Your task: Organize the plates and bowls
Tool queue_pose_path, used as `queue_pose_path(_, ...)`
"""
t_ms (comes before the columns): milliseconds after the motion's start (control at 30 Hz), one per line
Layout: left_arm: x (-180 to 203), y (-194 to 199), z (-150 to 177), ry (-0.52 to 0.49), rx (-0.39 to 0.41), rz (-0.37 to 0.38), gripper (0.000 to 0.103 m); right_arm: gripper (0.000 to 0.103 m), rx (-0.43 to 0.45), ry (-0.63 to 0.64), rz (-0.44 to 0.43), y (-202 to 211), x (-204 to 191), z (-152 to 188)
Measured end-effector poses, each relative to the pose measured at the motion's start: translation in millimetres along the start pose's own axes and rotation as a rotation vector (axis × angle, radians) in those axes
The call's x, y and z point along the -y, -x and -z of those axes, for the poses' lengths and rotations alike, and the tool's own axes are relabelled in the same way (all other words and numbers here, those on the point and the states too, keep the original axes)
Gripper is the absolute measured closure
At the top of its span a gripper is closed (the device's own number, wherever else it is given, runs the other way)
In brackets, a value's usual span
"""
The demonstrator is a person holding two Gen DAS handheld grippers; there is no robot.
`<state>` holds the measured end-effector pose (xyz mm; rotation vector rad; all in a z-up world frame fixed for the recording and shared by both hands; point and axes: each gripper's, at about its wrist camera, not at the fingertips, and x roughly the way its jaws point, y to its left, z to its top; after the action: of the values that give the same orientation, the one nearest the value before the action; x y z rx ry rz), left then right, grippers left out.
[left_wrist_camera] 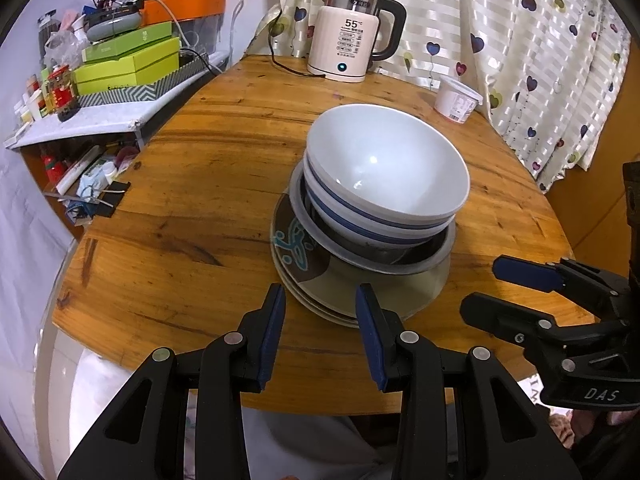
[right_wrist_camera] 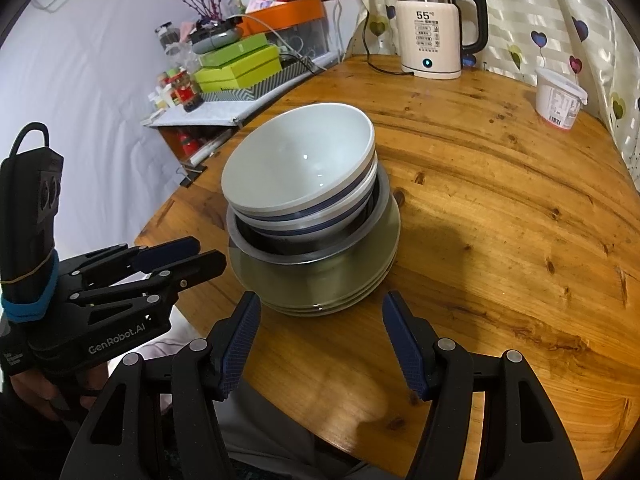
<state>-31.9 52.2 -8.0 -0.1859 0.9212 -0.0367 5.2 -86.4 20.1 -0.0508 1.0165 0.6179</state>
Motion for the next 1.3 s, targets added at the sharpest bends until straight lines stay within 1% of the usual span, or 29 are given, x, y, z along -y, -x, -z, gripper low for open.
queue_pose_path(400,1.4,-2.2,0.0,-0.007,-0.003,-0.019,0.065,0.039,-0.007,-0.002,-0.002,-3.8,0.1,1.9)
queue_pose_path(700,1.3,-2.8,0.0,-0.007,-0.006,-0.02,0.065,0.039,-0.008,-0.003,-0.003,-4.6,0.7,1.9)
queue_pose_path(833,1.3,-5.9,0.2,-0.007,-0.025,-0.033,0.065,0.039,-0.008,-0.003,-0.004,-4.6,0.7,2.2)
queue_pose_path(1300,2.1,-0.6,2.5,-0.007,-0.015,-0.044,0.065,0.039,0.0,-0.001,-0.002,-1.8,-5.8,3.9)
